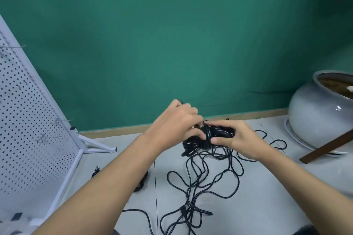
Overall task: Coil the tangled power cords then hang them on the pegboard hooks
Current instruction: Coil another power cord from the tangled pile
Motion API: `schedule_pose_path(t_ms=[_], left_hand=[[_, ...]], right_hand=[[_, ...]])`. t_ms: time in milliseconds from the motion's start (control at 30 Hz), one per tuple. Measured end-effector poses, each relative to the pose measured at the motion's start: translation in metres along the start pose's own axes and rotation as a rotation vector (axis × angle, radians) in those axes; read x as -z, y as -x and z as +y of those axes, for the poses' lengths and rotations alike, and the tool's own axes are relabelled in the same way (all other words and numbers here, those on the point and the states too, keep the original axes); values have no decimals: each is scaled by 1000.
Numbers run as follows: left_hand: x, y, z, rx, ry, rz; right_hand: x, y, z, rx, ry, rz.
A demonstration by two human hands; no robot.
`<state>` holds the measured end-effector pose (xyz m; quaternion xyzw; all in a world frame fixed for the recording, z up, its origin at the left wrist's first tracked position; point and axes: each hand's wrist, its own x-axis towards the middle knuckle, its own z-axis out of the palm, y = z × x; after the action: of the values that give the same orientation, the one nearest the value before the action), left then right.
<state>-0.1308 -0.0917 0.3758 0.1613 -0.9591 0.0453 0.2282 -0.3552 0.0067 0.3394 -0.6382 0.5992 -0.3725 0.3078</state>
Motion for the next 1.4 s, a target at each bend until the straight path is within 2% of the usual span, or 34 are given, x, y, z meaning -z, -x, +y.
schedule_pose_path(t_ms=[67,267,467,600,733,867,1033,1133,1200,1300,1400], left_hand=[[-1,-1,-5,55,49,47],[-2,5,-22,375,576,173],[-19,13,-22,579,732,72],[-18,13,-20,637,850,13],[-17,13,-11,735,1145,-88],[-25,10,2,910,1418,-82],[-31,6,6,1096,1514,-25],[-28,4,7,1155,1526,-10],[-28,4,6,1171,1538,-10],[-29,7,3,1187,1541,-17],[-31,11,-4,1159,1489,-29]], right_hand=[[1,2,-5,13,-129,-53],[5,3,-10,4,-297,-93],[2,1,-7,-24,-361,-79],[-1,-1,-2,-37,-493,-22],[-5,-3,4,-72,-674,21],[-10,-5,8,-134,-789,136],[-21,-6,8,-187,-671,217],[-24,-6,7,-183,-305,279],[-24,-7,6,-163,-154,300],[-24,-9,4,-159,-158,269],[-24,-7,2,-225,-411,165]])
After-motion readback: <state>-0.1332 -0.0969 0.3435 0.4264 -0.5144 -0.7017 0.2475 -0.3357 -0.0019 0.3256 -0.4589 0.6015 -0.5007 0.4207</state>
